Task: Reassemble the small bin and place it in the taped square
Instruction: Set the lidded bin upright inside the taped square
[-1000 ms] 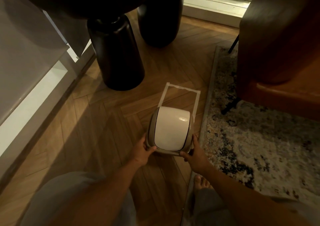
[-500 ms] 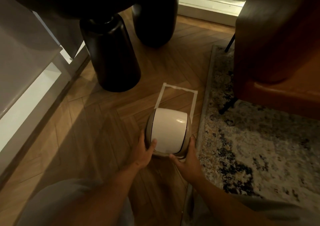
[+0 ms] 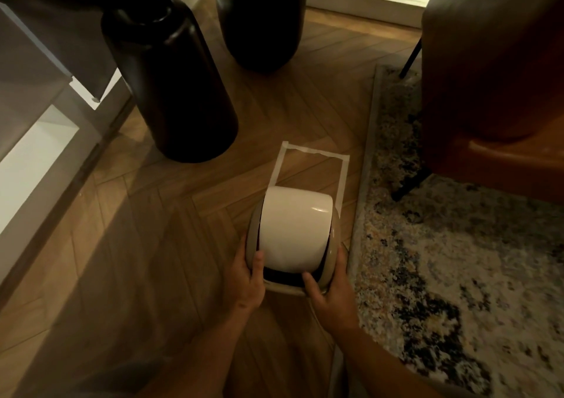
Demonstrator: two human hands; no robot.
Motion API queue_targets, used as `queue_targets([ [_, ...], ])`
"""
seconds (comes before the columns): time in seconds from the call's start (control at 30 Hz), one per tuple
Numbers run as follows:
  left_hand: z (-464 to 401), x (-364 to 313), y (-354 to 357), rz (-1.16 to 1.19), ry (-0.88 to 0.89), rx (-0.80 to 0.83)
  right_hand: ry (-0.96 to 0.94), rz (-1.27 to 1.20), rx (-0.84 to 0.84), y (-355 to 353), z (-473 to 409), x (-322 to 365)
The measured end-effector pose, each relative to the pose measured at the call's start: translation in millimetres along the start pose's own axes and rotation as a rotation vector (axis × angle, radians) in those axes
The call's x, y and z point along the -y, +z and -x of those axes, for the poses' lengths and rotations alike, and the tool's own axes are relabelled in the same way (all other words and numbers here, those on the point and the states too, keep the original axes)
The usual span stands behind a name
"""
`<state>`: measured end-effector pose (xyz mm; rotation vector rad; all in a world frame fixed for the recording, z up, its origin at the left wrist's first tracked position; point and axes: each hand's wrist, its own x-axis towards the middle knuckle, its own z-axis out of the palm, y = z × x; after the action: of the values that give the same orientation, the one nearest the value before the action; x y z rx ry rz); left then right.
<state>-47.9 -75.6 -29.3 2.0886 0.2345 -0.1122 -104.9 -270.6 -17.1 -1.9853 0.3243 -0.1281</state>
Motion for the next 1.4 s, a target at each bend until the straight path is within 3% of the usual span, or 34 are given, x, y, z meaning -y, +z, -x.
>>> queue_targets([
  [0.37, -42, 3, 28, 0.029, 0.069, -0.024, -0.04, 0.056, 0.0, -6, -44, -6],
  [0.63, -102, 2, 40, -0.027, 0.155, -0.193, -0.123, 0.041, 0.032, 3, -106, -4],
  [0.9, -164, -20, 51, 0.011, 0.214, -0.186, -0.15, 0.064, 0.022, 6, -172, -9],
  [1.4, -275, -86, 78, -0.003, 0.289, 0.045, -0.211, 0.078, -0.004, -9, -296, -12],
])
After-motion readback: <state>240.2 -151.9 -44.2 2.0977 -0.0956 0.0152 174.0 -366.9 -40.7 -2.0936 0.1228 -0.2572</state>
